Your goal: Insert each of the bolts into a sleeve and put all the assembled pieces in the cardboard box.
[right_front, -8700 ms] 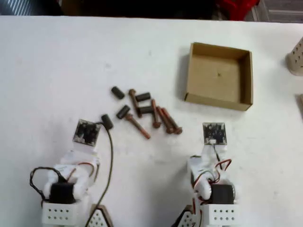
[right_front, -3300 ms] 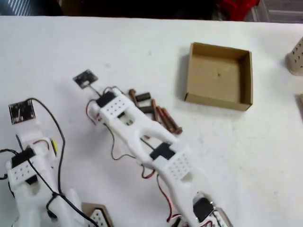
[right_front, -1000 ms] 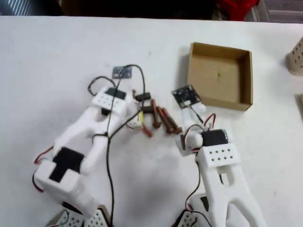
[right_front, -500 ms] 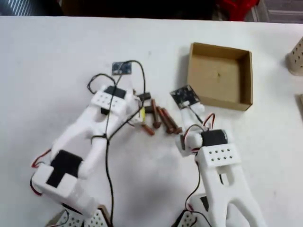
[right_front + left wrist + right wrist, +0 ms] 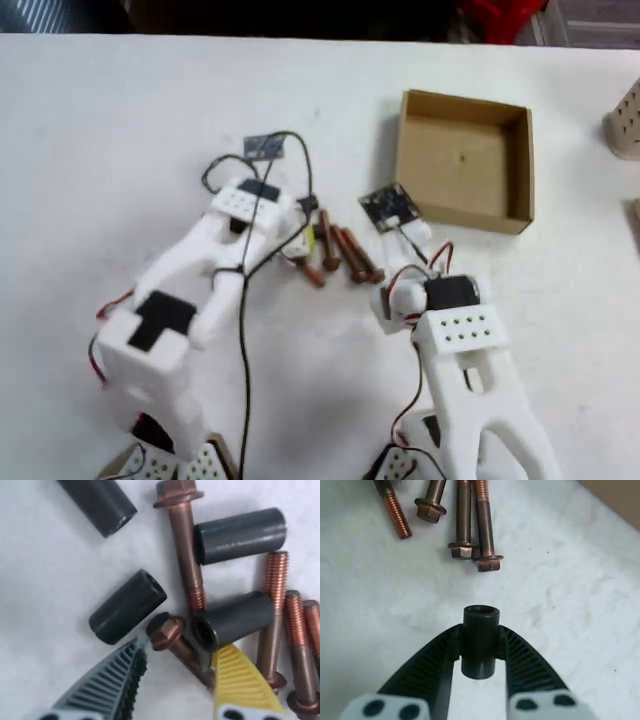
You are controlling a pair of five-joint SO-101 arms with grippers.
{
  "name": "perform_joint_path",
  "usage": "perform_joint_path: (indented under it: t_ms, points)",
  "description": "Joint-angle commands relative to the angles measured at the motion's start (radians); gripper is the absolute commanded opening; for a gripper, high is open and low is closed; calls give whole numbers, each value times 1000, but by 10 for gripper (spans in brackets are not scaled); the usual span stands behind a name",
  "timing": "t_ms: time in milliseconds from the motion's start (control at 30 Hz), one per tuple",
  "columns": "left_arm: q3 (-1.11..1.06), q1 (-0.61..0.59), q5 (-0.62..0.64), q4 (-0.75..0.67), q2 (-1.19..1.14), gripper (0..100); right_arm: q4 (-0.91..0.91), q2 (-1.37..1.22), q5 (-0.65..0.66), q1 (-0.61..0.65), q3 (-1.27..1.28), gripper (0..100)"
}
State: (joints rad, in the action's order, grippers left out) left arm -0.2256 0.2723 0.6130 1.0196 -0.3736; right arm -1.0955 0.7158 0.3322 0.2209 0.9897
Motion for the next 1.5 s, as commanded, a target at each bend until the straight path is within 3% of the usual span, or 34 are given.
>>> perform_joint_path:
  t_ms: [0,100,200,767,967,1267,1467]
  points:
    - [110,-1,11,63,-48,211,18,28,15,-7,-9,17]
    - [155,-1,3,104,-79,111,18,28,15,-10,-9,17]
    - [164,1,-97,100,-82,15,19,28,15,-10,-9,17]
    - [161,5,-146,129,-85,28,19,28,9,-13,-8,17]
    - [158,7,-195,143,-85,172,22,28,12,-8,2,17]
    - [150,7,-249,166,-77,182,19,28,14,-8,3,17]
    - [12,18,-255,72,38,183,21,28,14,-8,12,17]
